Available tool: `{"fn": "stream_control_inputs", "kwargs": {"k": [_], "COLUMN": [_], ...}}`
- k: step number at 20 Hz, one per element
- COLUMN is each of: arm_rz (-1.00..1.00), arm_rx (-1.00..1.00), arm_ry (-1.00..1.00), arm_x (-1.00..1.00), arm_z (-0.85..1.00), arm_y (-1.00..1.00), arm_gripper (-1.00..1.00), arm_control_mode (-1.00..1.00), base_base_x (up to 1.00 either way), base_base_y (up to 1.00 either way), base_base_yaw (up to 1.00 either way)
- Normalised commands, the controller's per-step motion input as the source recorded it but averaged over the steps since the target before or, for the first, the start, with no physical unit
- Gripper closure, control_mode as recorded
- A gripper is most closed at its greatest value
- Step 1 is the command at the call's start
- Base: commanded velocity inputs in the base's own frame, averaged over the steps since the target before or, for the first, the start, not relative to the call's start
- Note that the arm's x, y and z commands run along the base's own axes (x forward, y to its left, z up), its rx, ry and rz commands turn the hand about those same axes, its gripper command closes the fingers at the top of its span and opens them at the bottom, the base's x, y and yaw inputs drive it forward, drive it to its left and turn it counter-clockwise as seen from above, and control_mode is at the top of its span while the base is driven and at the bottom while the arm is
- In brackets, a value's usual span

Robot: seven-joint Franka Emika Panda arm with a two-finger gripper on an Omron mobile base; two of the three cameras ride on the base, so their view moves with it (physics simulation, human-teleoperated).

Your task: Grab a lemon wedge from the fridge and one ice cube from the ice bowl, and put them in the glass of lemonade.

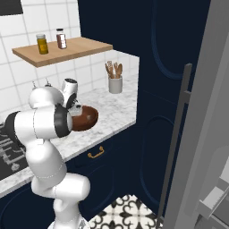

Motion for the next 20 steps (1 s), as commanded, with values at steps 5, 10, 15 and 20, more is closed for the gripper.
{"fn": "stream_control_inputs", "kwargs": {"k": [5,10,15,20], "arm_rz": [0.00,0.00,-0.01,-0.03], "arm_rx": [0.00,-0.01,-0.06,-0.04], "arm_ry": [0.00,0.00,-0.03,-0.05], "arm_x": [0.00,0.00,-0.03,-0.08], "arm_z": [0.00,-0.05,0.00,-0.02], "arm_y": [0.02,0.04,0.09,0.02], "arm_gripper": [1.00,1.00,1.00,1.00], "arm_control_mode": [-1.00,-1.00,-1.00,-1.00], "base_base_x": [0.00,0.00,0.00,0.00], "base_base_y": [0.00,0.00,0.00,0.00], "base_base_yaw": [0.00,0.00,0.00,0.00]}}
